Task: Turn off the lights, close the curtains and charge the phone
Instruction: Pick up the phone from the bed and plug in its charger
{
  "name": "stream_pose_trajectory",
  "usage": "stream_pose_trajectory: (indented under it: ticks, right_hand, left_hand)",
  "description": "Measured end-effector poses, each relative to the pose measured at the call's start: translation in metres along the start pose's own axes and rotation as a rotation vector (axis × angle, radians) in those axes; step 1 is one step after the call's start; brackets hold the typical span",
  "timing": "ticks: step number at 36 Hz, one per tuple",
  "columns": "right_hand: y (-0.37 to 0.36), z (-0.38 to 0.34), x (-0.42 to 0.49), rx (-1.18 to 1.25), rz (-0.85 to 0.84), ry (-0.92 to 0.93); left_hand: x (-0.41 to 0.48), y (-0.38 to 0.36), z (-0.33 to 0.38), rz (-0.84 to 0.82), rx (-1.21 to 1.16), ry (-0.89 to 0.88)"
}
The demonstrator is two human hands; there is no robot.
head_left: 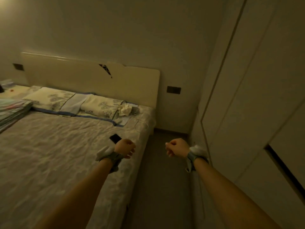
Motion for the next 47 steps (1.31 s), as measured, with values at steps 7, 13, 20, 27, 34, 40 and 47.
stream_pose_trajectory:
  ticks: [7,13,20,27,34,40,47]
  right_hand:
    - [-0.016,-0.011,0.119,-0.043,-0.151,0.008]
    - [-0.009,-0.023,0.246,-0.034,-0.169,-0.002]
    - [0.009,-0.052,0.389,-0.025,-0.198,-0.006]
    - [0.018,-0.056,0.496,-0.034,-0.262,-0.033]
    - [0.026,-0.059,0.634,-0.120,-0.385,-0.037]
    - [0.027,-0.064,0.723,-0.214,-0.552,-0.037]
    - [0.010,-0.070,0.799,-0.302,-0.682,-0.028]
  left_hand:
    - [0.099,0.034,-0.013,0.039,-0.014,0.121]
    - [0.220,0.069,0.007,0.065,-0.043,0.192]
    - [0.349,0.120,0.038,0.099,-0.047,0.264]
    - [0.440,0.133,0.057,0.101,-0.081,0.349]
    - [0.534,0.135,0.060,0.183,-0.158,0.480]
    - [0.582,0.134,0.055,0.257,-0.297,0.628]
    - [0.617,0.121,0.048,0.345,-0.433,0.744]
Point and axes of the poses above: each hand's wrist, its own x-axis towards the middle knuckle, its own y-axis out of the back of the hand, z = x × y, the point moved 3 cm from there along x, towards the middle knuckle, and after that the axes turned 12 degrees about x, right-handed, at the moved point
